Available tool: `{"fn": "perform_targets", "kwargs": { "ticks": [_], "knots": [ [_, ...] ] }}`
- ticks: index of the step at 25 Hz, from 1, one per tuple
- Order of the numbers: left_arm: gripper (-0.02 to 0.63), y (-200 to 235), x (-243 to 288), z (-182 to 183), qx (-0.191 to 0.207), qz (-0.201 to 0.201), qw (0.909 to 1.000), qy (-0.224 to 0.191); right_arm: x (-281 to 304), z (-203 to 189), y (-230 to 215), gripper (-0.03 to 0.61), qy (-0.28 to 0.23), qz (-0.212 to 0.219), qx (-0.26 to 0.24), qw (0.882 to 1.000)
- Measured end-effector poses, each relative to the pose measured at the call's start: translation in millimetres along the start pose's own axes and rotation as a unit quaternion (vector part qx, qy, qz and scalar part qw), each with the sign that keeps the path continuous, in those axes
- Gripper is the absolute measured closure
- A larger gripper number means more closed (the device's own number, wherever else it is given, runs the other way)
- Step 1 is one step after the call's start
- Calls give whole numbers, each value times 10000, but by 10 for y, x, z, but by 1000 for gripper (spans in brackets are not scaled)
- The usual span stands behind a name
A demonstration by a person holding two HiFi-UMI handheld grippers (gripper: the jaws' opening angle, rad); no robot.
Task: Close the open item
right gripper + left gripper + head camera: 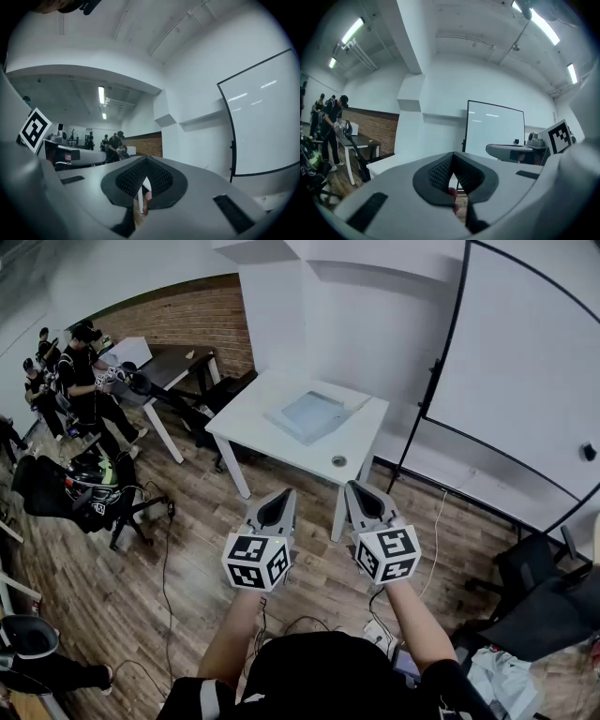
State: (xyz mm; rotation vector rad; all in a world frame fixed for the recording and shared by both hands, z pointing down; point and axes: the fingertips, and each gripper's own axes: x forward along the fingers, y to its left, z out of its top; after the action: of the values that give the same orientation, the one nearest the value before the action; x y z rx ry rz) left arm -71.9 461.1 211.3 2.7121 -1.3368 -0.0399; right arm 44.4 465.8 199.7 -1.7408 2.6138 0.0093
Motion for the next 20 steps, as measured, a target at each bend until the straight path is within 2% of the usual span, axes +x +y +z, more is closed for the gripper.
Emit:
{"fn": "perform_targets", "kwargs": {
  "ticks": [6, 20],
  "knots": [
    [603, -112, 120, -44, -81, 35, 10000, 9, -18, -46, -168, 540, 25, 89, 341, 9994],
    [603, -276, 265, -148, -147, 275, 9995, 31, -38, -193, -346, 540, 120, 509, 154, 9985]
  ]
}}
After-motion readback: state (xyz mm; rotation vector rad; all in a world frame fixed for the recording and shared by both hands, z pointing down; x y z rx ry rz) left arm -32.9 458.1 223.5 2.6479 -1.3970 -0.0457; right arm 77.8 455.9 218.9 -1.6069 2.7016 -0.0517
